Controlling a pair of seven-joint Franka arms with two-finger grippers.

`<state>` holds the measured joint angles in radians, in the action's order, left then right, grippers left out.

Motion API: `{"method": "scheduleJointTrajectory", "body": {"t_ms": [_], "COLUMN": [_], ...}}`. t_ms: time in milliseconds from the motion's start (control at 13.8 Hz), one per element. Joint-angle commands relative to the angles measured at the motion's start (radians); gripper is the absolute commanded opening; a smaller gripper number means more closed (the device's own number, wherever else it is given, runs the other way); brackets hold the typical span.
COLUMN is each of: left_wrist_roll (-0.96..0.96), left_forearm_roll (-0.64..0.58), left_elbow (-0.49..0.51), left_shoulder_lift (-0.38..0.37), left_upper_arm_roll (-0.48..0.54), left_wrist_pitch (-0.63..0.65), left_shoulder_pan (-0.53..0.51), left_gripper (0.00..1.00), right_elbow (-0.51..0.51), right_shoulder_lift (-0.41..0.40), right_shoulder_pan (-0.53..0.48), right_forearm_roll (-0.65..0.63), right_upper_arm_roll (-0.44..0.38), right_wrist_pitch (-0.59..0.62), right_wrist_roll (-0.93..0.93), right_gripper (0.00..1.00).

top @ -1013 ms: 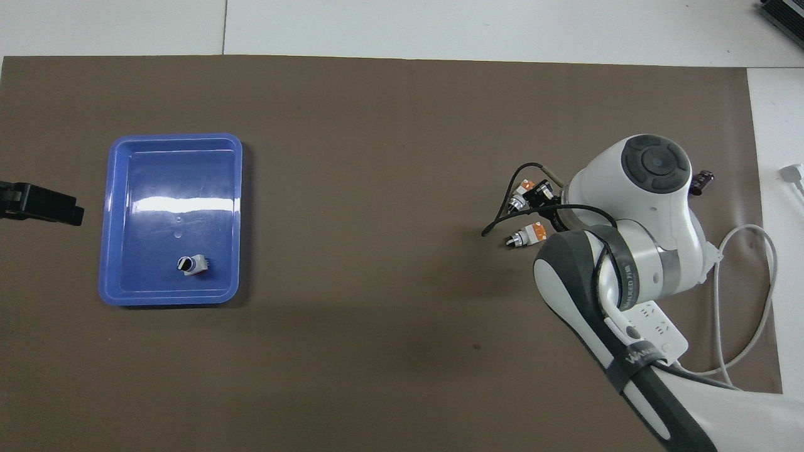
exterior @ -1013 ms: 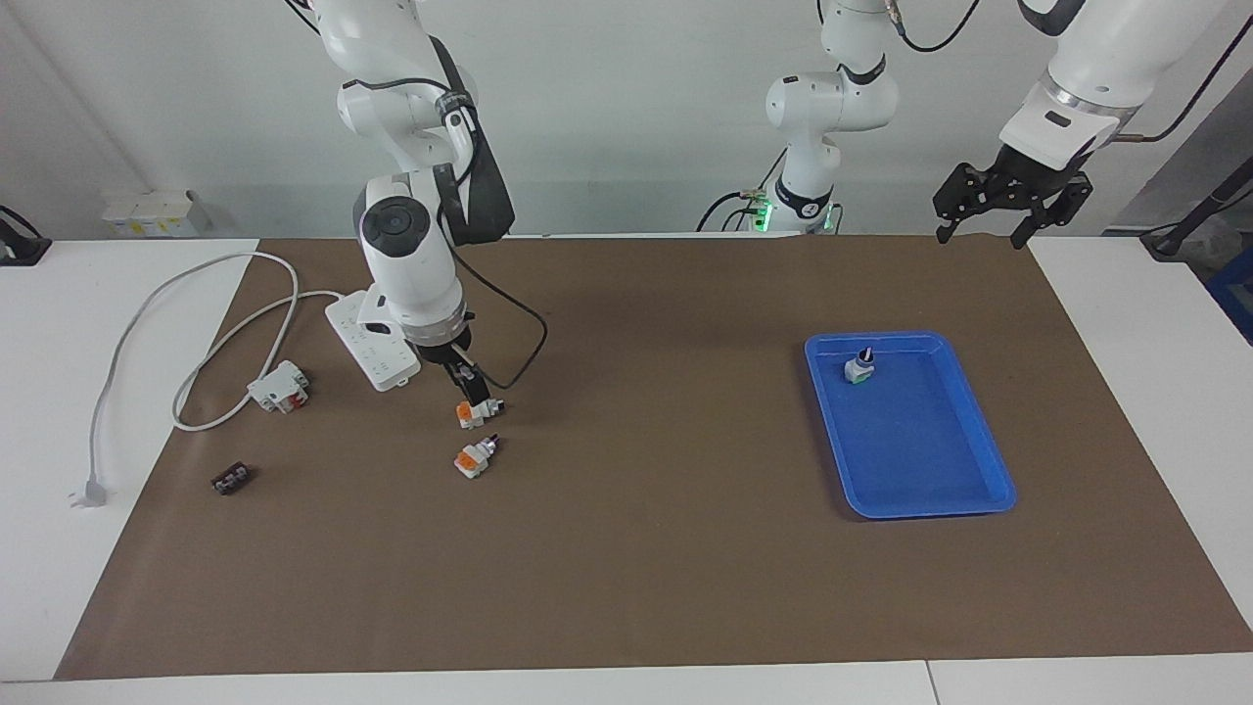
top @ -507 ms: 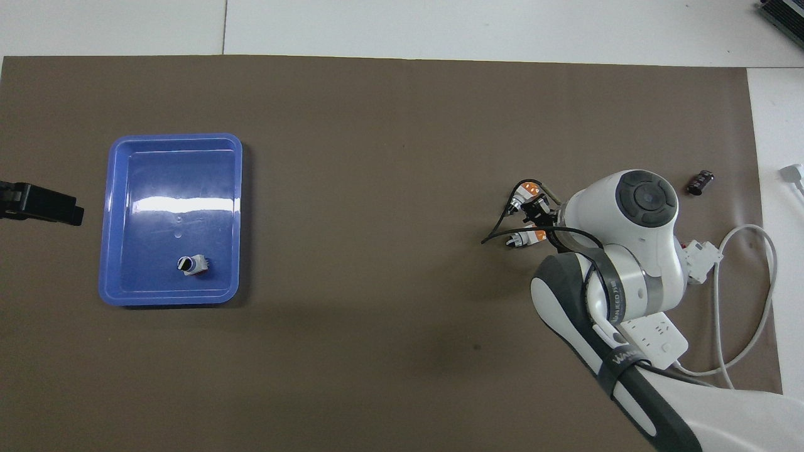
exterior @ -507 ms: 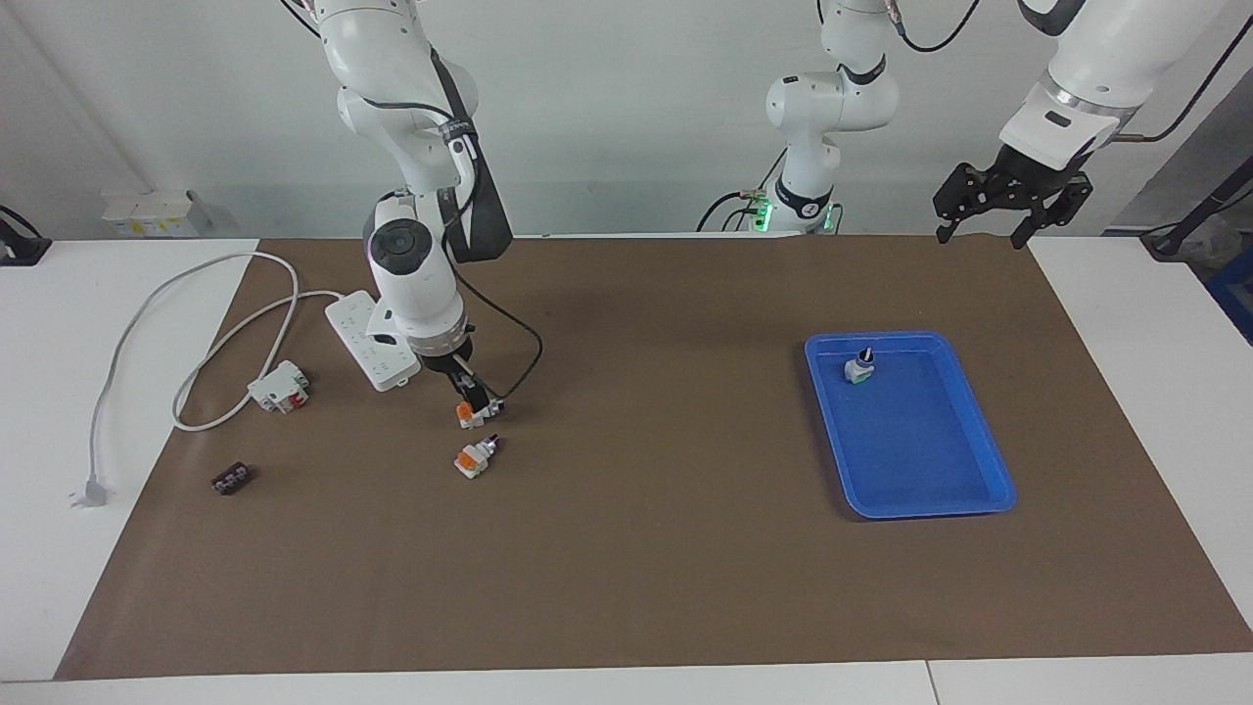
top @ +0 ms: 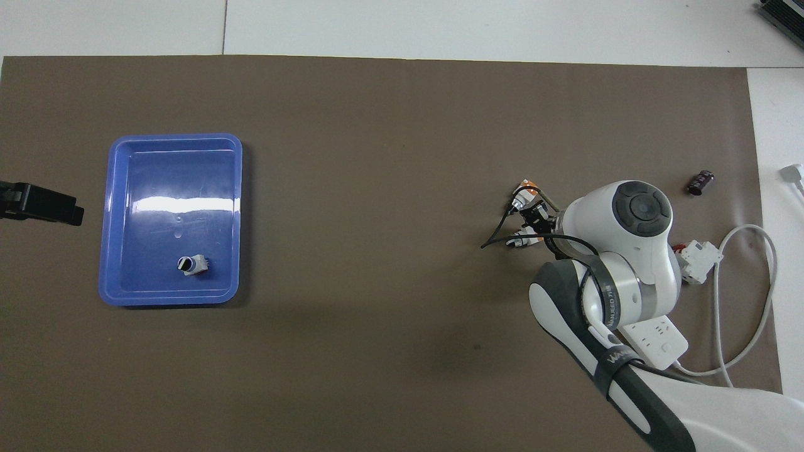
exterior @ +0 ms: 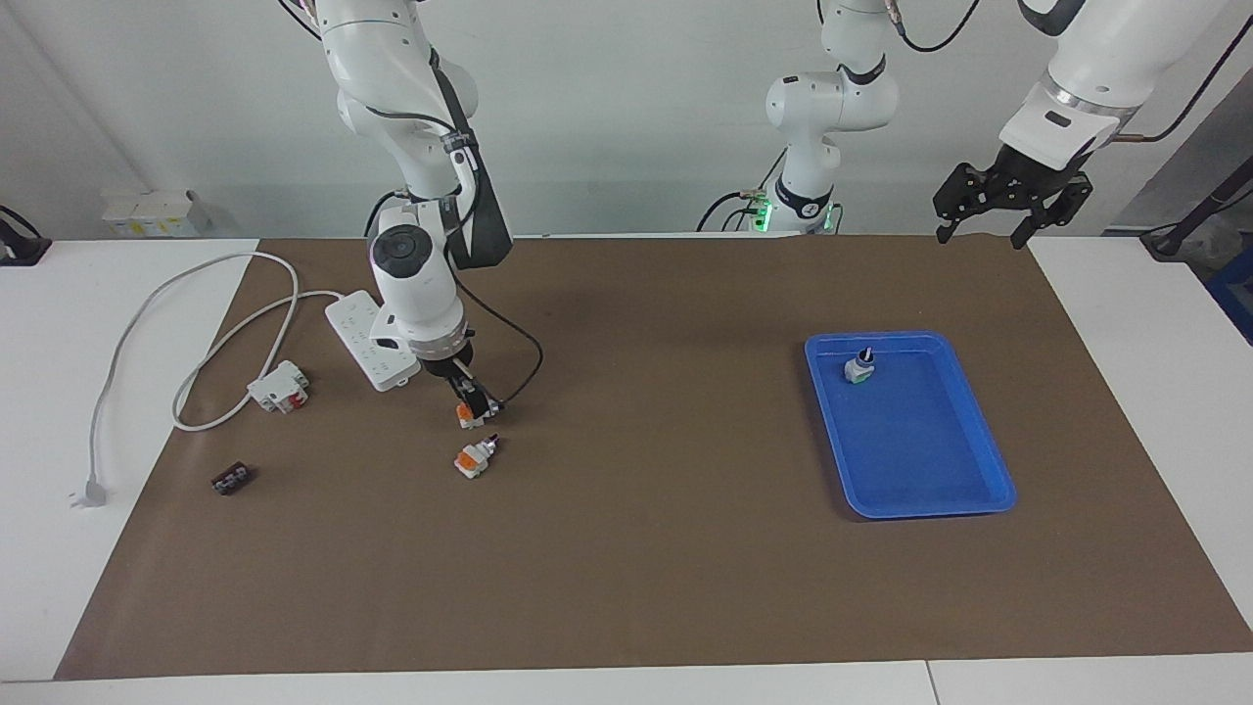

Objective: Turn and place switch with both arms
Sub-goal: 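Lower the right gripper and grasp the farther orange-and-white switch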

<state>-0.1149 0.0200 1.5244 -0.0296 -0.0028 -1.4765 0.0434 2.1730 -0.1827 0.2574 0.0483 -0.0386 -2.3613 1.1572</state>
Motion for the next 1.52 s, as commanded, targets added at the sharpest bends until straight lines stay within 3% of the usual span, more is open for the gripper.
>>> {"method": "scheduleJointTrajectory", "body": {"t_ms": [0,507,579,724,796,868,941,1086,1230,1447], "left_wrist_roll": [0.000,-0.002,-0.005,-0.011,-0.009,-0.003,-0.006,-0.011,-0.009,-0.006], "left_forearm_roll": [-0.018,-0.018,-0.018,-0.018,-0.018,-0.018,-0.018,-0.018,-0.014,0.043], "left_elbow": [0.031,0.033,0.033,0.033,0.033,0.033,0.030,0.031,0.025,0.017], "left_shoulder_lift": [-0.029,-0.029,-0.029,-0.029,-0.030,-0.029,-0.029,-0.030,-0.029,-0.027], "left_upper_arm_roll": [-0.003,-0.005,-0.005,-0.005,-0.006,-0.006,-0.008,-0.008,-0.008,-0.009], "left_wrist_pitch": [-0.001,-0.007,-0.005,-0.004,0.005,0.004,0.001,0.005,0.002,-0.002], "left_shoulder_pan": [-0.004,0.010,0.010,0.012,0.012,0.012,0.012,0.009,0.010,0.010], "left_gripper": [1.00,1.00,1.00,1.00,0.99,0.95,0.91,0.72,0.69,0.69], "right_elbow": [0.025,0.056,0.063,0.070,0.073,0.071,0.062,0.039,-0.036,-0.166], "right_shoulder_lift": [-0.003,-0.006,-0.006,-0.011,-0.011,-0.012,-0.015,-0.017,-0.017,-0.017], "right_shoulder_pan": [-0.003,-0.006,-0.007,-0.009,-0.009,-0.010,-0.013,-0.014,-0.012,-0.017], "right_forearm_roll": [0.051,0.062,0.062,0.062,0.062,0.064,0.074,0.104,0.134,0.350], "right_upper_arm_roll": [0.003,0.003,0.003,0.005,0.003,0.005,0.005,0.005,0.005,0.003], "right_wrist_pitch": [-0.064,-0.124,-0.125,-0.141,-0.141,-0.139,-0.127,-0.106,-0.009,0.089], "right_wrist_roll": [0.025,0.047,0.045,0.045,0.045,0.044,0.048,0.044,0.047,0.058], "right_gripper": [1.00,0.98,0.88,0.58,0.36,0.00,0.00,0.00,0.00,0.00]}}
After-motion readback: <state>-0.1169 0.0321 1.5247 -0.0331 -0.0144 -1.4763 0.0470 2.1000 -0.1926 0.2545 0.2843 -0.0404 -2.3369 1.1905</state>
